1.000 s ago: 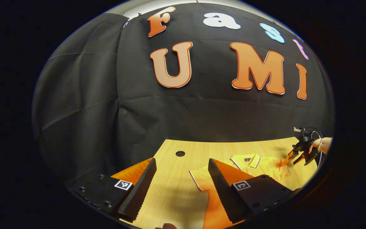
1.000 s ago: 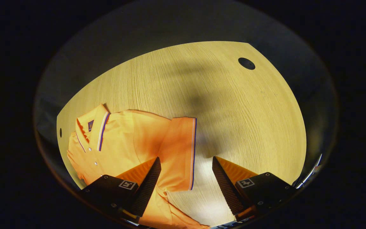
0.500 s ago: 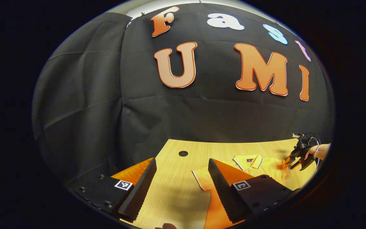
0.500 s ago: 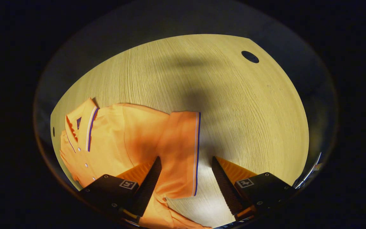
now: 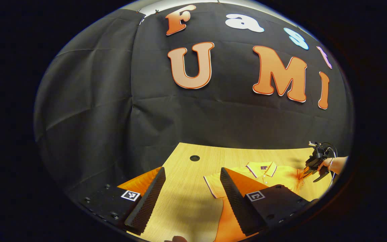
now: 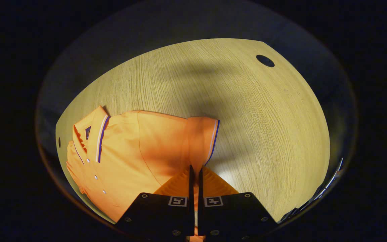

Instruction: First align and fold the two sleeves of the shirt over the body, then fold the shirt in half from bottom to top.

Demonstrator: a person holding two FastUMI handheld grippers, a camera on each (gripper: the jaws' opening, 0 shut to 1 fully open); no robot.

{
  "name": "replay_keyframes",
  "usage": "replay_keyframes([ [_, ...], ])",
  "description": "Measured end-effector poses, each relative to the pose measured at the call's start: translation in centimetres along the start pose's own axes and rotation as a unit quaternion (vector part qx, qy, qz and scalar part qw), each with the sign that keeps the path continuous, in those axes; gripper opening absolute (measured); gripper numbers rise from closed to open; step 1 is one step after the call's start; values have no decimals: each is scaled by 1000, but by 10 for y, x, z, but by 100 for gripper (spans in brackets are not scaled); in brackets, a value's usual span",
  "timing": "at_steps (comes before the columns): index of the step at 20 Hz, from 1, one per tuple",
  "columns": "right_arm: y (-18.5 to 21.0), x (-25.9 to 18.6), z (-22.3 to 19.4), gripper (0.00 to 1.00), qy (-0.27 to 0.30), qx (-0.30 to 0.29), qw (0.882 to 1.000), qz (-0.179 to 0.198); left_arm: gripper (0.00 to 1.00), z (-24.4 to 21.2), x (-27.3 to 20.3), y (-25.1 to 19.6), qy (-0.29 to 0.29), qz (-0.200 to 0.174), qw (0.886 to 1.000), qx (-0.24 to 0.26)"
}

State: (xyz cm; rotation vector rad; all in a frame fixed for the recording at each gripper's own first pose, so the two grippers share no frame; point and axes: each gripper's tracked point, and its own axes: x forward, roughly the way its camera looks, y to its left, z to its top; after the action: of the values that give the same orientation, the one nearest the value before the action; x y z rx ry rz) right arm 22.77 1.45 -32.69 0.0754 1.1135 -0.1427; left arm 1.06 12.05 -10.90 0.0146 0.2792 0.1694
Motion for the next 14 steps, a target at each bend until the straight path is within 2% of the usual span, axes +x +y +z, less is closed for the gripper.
replay_keyframes([
  [1, 2, -8, 0, 0, -8, -11, 1000, 0, 98, 0, -2, 4, -1, 0, 1000, 2],
  [7, 21, -38, 11, 0, -63, -64, 996, -16, 96, -1, -6, 26, -5, 0, 1000, 0],
  [14, 78, -78, 7, 0, -93, -73, 993, 31, 96, 0, -4, 47, -9, -13, 1000, -2],
])
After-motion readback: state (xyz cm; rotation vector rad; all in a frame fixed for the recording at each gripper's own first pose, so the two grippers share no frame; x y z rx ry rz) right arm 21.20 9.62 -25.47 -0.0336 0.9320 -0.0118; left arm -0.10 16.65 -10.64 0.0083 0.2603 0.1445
